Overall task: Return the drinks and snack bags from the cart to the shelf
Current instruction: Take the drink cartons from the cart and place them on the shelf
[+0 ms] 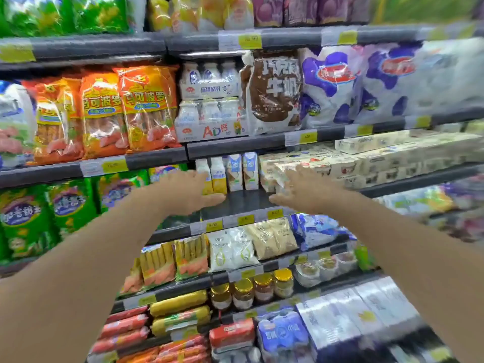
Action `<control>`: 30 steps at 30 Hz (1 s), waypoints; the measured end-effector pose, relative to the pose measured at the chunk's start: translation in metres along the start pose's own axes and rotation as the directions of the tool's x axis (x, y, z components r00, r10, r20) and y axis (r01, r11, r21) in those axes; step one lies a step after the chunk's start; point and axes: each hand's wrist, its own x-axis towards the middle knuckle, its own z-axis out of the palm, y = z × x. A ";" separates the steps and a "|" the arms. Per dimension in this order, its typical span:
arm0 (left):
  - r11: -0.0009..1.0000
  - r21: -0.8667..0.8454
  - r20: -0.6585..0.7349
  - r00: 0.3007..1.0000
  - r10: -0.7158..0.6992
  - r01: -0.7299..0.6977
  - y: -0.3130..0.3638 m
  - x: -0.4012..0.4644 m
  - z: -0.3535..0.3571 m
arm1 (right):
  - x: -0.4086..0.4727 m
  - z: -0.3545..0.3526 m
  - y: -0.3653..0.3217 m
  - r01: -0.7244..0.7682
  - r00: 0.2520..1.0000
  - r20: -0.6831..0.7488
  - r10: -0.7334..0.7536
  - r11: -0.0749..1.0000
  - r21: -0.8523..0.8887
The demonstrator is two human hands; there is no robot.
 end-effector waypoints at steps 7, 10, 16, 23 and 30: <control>0.942 -0.030 -0.001 0.942 0.334 -0.334 0.150 0.054 0.017 | -0.066 0.016 0.146 -0.285 0.958 -0.020 0.285 0.953 -0.106; 0.875 -0.037 -0.010 0.876 0.483 -0.483 0.234 0.071 0.019 | -0.108 0.014 0.210 -0.411 0.911 -0.020 0.412 0.904 -0.116; 0.726 -0.011 0.015 0.726 0.688 -0.687 0.418 0.070 0.015 | -0.217 -0.001 0.334 -0.616 0.781 0.013 0.624 0.774 -0.149; 0.554 -0.026 -0.003 0.554 0.833 -0.832 0.609 0.032 0.006 | -0.341 -0.010 0.451 -0.795 0.592 -0.017 0.806 0.581 -0.175; 0.361 -0.011 0.042 0.360 0.932 -0.933 0.762 0.019 0.016 | -0.427 -0.002 0.541 -0.895 0.425 -0.002 0.905 0.420 -0.150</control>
